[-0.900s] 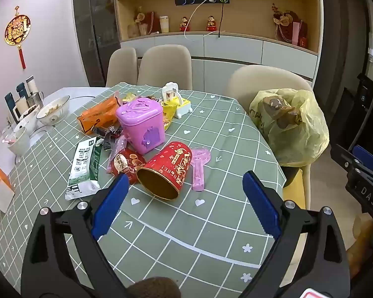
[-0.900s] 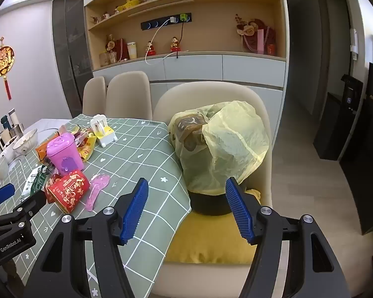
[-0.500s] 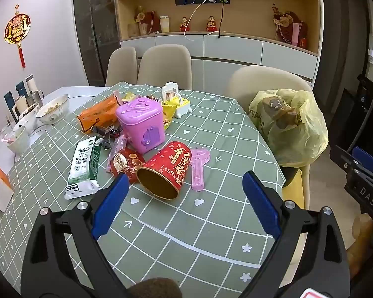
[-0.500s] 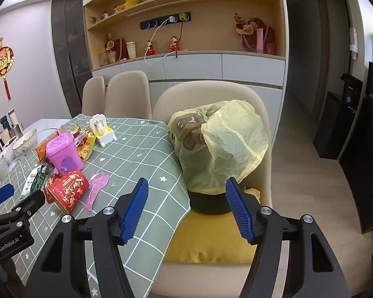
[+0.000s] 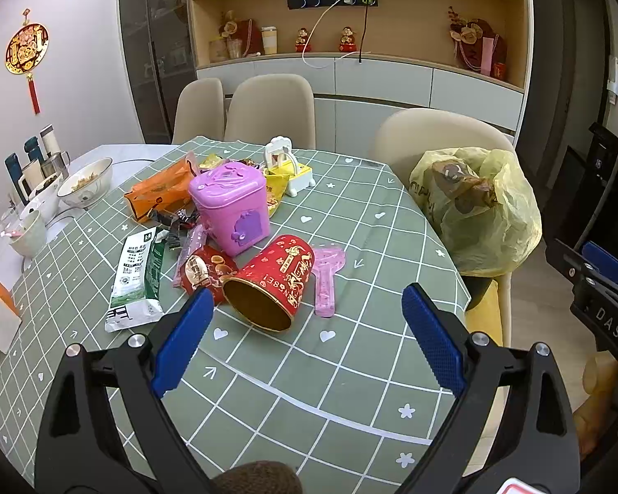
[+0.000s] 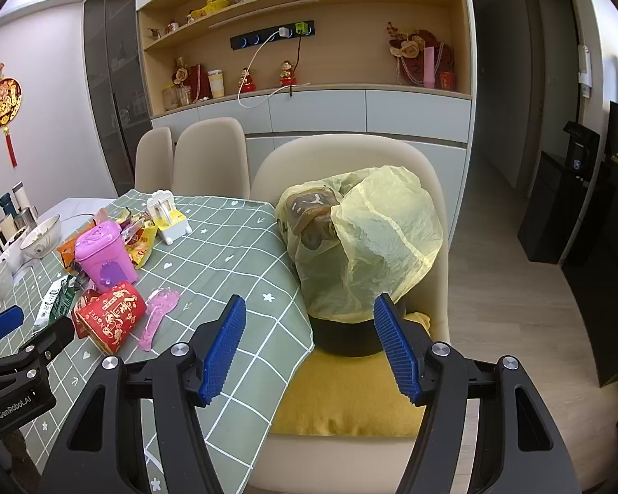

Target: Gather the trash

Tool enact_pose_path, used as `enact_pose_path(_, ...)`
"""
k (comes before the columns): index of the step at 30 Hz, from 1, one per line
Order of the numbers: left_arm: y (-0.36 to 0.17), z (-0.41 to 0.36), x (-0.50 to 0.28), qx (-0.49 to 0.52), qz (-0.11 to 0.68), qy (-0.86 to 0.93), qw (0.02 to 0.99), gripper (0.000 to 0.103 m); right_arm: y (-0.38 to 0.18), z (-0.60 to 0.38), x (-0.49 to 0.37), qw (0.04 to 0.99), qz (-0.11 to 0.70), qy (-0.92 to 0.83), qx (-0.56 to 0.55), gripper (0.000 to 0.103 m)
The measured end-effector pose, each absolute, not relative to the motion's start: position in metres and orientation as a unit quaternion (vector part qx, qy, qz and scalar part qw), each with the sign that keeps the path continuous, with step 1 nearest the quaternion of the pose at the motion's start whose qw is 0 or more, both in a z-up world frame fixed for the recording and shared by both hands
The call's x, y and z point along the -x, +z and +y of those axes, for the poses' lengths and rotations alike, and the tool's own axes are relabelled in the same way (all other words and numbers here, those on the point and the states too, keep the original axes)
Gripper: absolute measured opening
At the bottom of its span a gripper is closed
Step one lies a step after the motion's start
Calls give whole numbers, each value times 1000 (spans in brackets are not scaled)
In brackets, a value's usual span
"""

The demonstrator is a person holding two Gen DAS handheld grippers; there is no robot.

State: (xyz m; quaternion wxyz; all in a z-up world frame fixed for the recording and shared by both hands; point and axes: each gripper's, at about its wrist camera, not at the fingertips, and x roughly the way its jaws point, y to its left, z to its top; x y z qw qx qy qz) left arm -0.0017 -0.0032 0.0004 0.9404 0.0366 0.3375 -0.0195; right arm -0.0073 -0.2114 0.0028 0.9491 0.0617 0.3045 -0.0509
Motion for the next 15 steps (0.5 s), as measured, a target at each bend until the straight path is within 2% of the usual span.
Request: enact_pose_path(15, 2, -3, 2, -35, 336, -21, 941, 88, 3, -214, 7, 949, 305, -52, -63, 61)
